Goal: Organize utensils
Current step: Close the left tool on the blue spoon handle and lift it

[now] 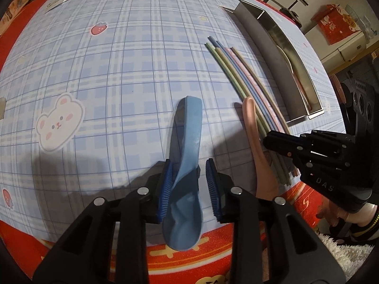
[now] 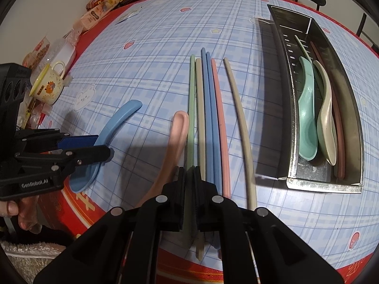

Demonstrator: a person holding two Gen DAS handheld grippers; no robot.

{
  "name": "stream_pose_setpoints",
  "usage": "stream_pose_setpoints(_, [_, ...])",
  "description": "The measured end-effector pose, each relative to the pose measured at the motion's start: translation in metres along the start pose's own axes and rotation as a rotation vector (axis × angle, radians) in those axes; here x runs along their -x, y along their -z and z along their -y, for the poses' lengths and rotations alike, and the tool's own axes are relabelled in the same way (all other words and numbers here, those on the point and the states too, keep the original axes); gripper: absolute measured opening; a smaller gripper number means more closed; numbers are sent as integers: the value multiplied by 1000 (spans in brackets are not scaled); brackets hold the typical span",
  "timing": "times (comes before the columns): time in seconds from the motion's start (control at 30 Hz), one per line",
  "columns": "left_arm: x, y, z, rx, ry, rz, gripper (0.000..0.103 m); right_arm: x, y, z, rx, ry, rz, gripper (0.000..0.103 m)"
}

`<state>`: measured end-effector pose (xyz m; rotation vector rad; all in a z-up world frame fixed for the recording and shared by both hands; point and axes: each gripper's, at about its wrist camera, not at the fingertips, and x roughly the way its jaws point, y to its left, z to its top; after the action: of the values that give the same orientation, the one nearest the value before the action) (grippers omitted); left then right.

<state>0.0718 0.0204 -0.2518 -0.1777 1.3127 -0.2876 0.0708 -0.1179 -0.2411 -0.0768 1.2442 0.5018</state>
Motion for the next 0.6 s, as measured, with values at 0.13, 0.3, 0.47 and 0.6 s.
stream_pose_setpoints(0.13, [0,-4,0,-19,1,0,30,-1,-1,-1,-2,10,-1,6])
stream_pose_setpoints(0.3, [-4,-12,3,-62,-13,1,21,-3,-3,-5,7,31,-2,6])
stream_pose_setpoints(0.47, [-3,-11,-4,-45,31,2,20,-3,-5,-4,3,29,-7,6])
stream_pose_setpoints(0.6, [0,-2,-6,-38,48,4,20,-2,-6,-4,-12,24,-10,7])
